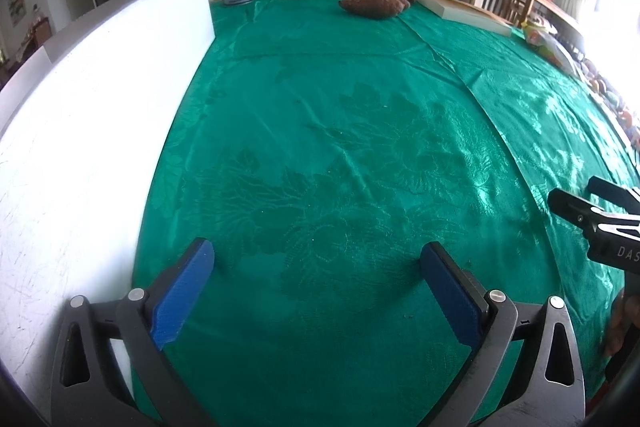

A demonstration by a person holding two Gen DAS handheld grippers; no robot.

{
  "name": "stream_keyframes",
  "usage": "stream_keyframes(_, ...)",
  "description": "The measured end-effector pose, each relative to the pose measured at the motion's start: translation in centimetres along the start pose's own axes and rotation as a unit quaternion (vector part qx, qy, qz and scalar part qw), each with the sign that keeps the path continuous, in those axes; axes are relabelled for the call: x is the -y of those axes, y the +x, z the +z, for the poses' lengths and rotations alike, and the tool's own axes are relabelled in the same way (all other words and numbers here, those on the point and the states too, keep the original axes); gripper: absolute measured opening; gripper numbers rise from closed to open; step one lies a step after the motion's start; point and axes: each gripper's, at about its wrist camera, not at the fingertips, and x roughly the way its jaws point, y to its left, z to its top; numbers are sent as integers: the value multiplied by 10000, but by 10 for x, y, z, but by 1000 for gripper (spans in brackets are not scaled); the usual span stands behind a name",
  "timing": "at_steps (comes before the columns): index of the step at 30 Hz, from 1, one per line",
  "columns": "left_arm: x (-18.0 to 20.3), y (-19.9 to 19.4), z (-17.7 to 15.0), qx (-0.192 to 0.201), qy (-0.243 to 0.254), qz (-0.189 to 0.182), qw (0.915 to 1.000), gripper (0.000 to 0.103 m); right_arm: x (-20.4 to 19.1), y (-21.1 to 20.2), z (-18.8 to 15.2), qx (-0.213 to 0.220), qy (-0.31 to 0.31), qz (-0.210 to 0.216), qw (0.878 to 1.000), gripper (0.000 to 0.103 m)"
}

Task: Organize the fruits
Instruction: 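Move both open tools back over the table toward the sweet potatoes, then grasp a sweet potato with the left tool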

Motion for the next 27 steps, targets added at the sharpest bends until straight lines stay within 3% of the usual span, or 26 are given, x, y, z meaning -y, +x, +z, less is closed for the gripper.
stream_keyframes(6, -4, -1, 1, -6, -81, -68, 9999, 102, -3, 1, 0, -41, -76, -73, 9999, 103)
stream_keyframes(8, -10, -4, 12, -100, -506, -421, 9978, 101, -3, 2, 0, -48, -92, -85, 9999, 103)
stream_keyframes(10, -13, -9, 34, 31, -993, -899, 9910, 101, -3, 2, 0, -49, -99, -83, 9999, 103)
stream_keyframes(14, -2, -7, 95, 425, -1421, -1108, 9827, 101, -4, 2, 0, -50, -115, -80, 9999, 103)
stream_keyframes(19, 18, 64, 177, 42, -1812, -1426, 9730, 101, -5, 1, -1, -50, -125, -74, 9999, 103)
stream_keyframes(24, 28, 134, 235, -145, -2250, -1015, 9689, 100, -7, 2, 0, -55, -208, -22, 9998, 103)
stream_keyframes(27, 35, 162, 262, -57, -2192, -566, 9740, 100, -7, 2, 1, -57, -238, 7, 9997, 103)
